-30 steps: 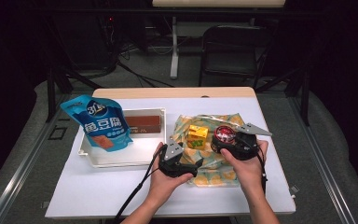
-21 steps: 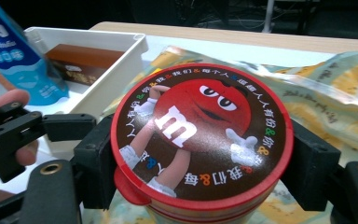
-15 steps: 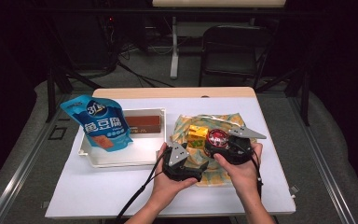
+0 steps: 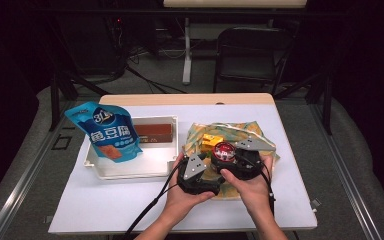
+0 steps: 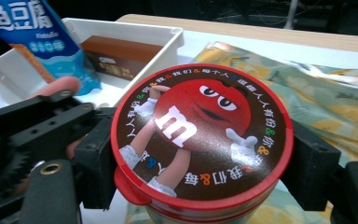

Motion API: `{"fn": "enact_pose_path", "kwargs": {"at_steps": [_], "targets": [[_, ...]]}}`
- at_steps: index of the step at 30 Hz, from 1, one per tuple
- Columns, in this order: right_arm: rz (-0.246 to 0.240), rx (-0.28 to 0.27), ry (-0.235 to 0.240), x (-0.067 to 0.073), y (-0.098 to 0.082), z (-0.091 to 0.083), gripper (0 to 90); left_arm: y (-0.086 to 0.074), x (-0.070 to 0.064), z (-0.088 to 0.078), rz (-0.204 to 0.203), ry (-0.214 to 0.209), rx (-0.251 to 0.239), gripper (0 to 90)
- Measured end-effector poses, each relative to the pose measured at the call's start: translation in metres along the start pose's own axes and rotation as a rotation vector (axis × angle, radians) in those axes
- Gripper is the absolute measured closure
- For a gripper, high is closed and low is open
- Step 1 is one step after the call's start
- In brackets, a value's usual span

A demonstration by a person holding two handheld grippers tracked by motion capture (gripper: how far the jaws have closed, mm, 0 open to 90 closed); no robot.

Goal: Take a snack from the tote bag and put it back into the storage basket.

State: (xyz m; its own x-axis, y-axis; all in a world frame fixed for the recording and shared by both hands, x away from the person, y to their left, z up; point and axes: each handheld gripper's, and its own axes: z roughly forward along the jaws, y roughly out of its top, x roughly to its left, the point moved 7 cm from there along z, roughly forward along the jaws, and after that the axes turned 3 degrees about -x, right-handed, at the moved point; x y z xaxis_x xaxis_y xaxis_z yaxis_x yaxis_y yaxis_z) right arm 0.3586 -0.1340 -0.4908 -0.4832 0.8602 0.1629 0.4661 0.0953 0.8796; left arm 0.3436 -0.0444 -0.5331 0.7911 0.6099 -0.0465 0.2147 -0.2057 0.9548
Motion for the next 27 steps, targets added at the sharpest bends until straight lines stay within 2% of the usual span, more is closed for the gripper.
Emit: {"fn": "enact_pose_path", "kwargs": {"at_steps": [2, 3, 4, 6, 9, 13, 15, 16, 18, 19, 20, 22, 23, 24, 26, 27], "targets": [[-0.009, 0.007, 0.005, 0.003, 0.000, 0.000, 24.1, 0.000, 0.001, 0.001, -0.004, 0.010, -0.002, 10.1], [-0.010, 0.005, 0.011, 0.006, 0.000, 0.000, 24.1, -0.001, 0.001, 0.002, -0.008, -0.009, 0.000, 11.4], [-0.012, 0.005, 0.018, 0.008, 0.000, 0.000, 24.1, -0.001, 0.002, 0.003, -0.004, 0.002, 0.005, 12.4], [-0.014, 0.006, 0.030, 0.012, 0.000, 0.000, 24.1, -0.001, 0.002, 0.003, -0.008, -0.022, 0.009, 13.8], [-0.016, 0.012, 0.040, 0.015, 0.000, 0.001, 24.1, 0.000, 0.004, 0.003, -0.015, -0.026, -0.001, 15.4], [-0.019, 0.022, 0.055, 0.017, -0.002, 0.003, 24.1, 0.001, 0.005, 0.003, -0.002, -0.027, 0.007, 18.2], [-0.024, 0.027, 0.063, 0.018, -0.003, 0.003, 24.1, 0.001, 0.007, 0.004, -0.004, -0.012, 0.003, 19.6], [-0.024, 0.025, 0.063, 0.018, -0.003, 0.003, 24.1, 0.001, 0.007, 0.005, -0.005, -0.031, 0.001, 19.6], [-0.027, 0.029, 0.066, 0.019, -0.003, 0.004, 24.1, 0.000, 0.006, 0.005, -0.003, -0.039, 0.004, 21.0], [-0.025, 0.030, 0.072, 0.019, -0.003, 0.004, 24.1, 0.000, 0.006, 0.006, -0.002, -0.028, 0.008, 21.8], [-0.027, 0.031, 0.080, 0.020, -0.004, 0.004, 24.1, 0.000, 0.006, 0.006, -0.003, -0.050, 0.008, 22.6], [-0.038, 0.034, 0.086, 0.021, -0.004, 0.004, 24.1, -0.001, 0.006, 0.006, 0.003, -0.039, 0.013, 24.5], [-0.042, 0.036, 0.086, 0.021, -0.004, 0.005, 24.1, -0.001, 0.006, 0.005, 0.007, -0.051, 0.019, 24.9], [-0.039, 0.040, 0.093, 0.021, -0.005, 0.005, 24.0, -0.002, 0.007, 0.005, 0.009, -0.030, 0.026, 25.1], [-0.024, 0.045, 0.105, 0.020, -0.006, 0.006, 23.6, -0.002, 0.007, 0.005, -0.001, -0.019, 0.033, 25.4], [-0.024, 0.040, 0.115, 0.020, -0.006, 0.007, 23.3, -0.002, 0.007, 0.004, -0.002, -0.035, 0.040, 25.5]]}}
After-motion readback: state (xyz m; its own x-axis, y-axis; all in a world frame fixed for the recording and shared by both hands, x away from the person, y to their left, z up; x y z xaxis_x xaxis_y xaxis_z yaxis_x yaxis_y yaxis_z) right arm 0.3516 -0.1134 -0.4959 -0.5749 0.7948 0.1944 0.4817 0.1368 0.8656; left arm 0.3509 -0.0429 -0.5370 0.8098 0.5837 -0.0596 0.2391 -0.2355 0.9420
